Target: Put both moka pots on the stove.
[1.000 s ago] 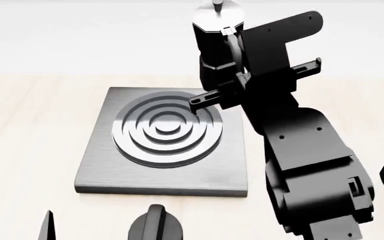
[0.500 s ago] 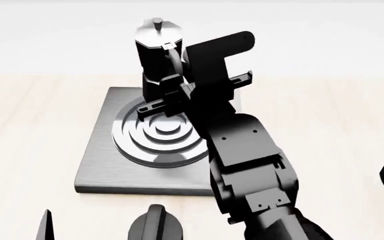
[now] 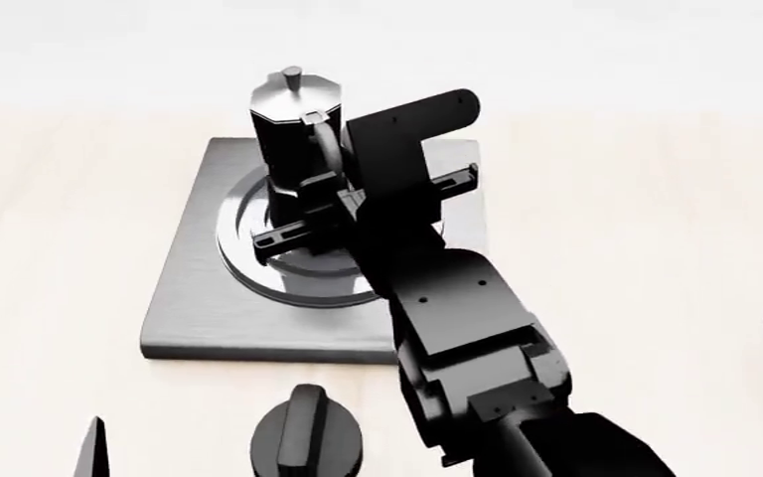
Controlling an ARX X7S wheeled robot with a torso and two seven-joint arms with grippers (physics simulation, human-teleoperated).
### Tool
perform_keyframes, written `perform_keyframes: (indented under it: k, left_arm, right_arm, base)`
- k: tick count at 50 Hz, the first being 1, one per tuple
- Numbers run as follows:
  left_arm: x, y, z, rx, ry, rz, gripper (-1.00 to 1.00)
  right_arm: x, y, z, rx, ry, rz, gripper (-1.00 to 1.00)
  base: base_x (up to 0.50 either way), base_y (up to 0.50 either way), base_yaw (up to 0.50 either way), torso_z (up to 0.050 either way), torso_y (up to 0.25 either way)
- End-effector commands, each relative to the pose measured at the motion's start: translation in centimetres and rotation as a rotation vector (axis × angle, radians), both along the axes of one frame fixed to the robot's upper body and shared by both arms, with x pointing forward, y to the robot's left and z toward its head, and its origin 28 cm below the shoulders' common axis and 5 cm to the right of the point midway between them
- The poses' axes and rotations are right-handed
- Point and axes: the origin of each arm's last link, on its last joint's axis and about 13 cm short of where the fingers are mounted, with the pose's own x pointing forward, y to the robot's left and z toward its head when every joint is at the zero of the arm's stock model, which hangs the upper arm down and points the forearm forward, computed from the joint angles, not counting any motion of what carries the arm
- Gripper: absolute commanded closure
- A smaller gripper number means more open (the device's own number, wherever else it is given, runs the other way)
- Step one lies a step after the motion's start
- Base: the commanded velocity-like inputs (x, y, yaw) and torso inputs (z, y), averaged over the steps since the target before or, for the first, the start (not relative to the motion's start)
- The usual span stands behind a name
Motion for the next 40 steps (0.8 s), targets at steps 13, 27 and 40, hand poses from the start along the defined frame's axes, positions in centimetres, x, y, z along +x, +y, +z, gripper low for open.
perform_keyframes:
  k: [13, 27, 40]
  left_arm:
    - [0.0, 0.1, 0.0, -0.014, -0.022, 0.011, -1.00]
    - [0.0, 0.0, 0.0, -0.015, -0.023, 0.006, -1.00]
    - [0.0, 0.0, -0.1, -0.012, -0.022, 0.003, -1.00]
  right_arm:
    - [-0.1, 0.3, -0.2, 0.018, -0.018, 0.010, 1.00]
    - [-0.2, 0.1, -0.7, 0.015, -0.002, 0.001, -1.00]
    - [-7.4, -2.7, -2.4, -0.047, -0.105, 0.014, -1.00]
  base:
    - [0.00, 0.00, 0.00, 0.000, -0.082]
    - [0.00, 0.00, 0.00, 0.000, 0.000]
    - [0.00, 0.00, 0.00, 0.000, 0.000]
